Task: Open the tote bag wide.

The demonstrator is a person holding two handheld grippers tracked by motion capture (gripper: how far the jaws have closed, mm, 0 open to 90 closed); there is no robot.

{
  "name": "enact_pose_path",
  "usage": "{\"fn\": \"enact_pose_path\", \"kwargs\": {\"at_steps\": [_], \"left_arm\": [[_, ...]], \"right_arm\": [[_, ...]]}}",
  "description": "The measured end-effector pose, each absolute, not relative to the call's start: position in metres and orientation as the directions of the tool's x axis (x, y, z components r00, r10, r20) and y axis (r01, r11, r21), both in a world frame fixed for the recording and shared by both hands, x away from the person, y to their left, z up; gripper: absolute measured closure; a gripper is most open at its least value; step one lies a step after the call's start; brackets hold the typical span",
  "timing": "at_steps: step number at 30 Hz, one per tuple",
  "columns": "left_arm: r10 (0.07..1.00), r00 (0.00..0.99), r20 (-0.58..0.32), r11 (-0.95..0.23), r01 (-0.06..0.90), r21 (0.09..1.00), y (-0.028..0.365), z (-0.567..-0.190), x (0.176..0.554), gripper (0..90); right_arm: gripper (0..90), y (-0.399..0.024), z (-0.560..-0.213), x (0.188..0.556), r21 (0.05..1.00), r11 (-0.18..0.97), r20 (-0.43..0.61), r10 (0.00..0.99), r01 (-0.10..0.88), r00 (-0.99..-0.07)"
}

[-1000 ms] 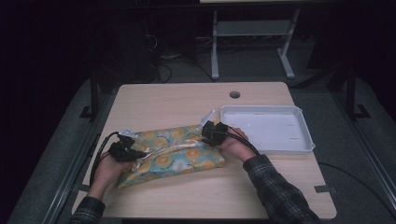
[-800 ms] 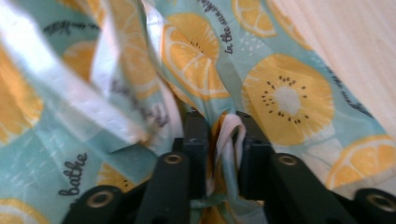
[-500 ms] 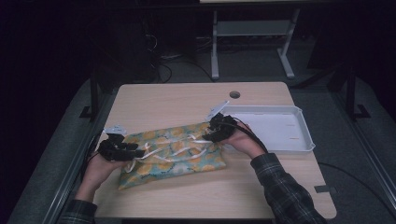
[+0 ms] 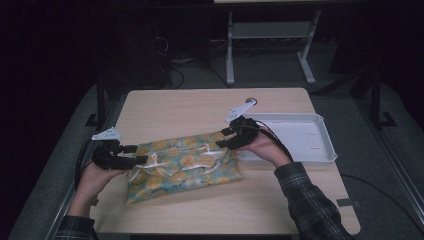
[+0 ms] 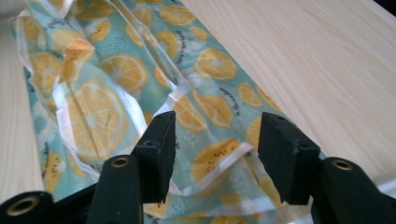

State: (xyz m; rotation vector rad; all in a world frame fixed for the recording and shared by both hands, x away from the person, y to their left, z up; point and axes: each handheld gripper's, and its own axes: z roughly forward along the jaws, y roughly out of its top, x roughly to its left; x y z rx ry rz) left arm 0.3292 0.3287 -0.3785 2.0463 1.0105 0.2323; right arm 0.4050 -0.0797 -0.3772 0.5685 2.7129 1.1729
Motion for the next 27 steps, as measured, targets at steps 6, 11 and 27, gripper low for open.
{"fn": "enact_pose_path", "kwargs": {"at_steps": [6,11,27], "left_arm": [[0.731,0.662,-0.163,-0.344,0.564,0.751,0.326,-0.374,0.335,27.6],[0.72,0.679,-0.143,-0.355,0.537,0.765,0.315,-0.367,0.341,25.6],[0.744,0.661,-0.096,-0.384,0.541,0.748,0.339,-0.375,0.308,25.5]], "right_arm": [[43.3,-0.073,-0.377,0.401,0.72,0.641,0.025,0.359,0.265,-0.933],[42.2,-0.07,-0.378,0.399,0.714,0.646,0.031,0.354,0.269,-0.935],[46.7,-0.052,-0.382,0.397,0.731,0.653,0.005,0.283,0.197,-0.959]]}}
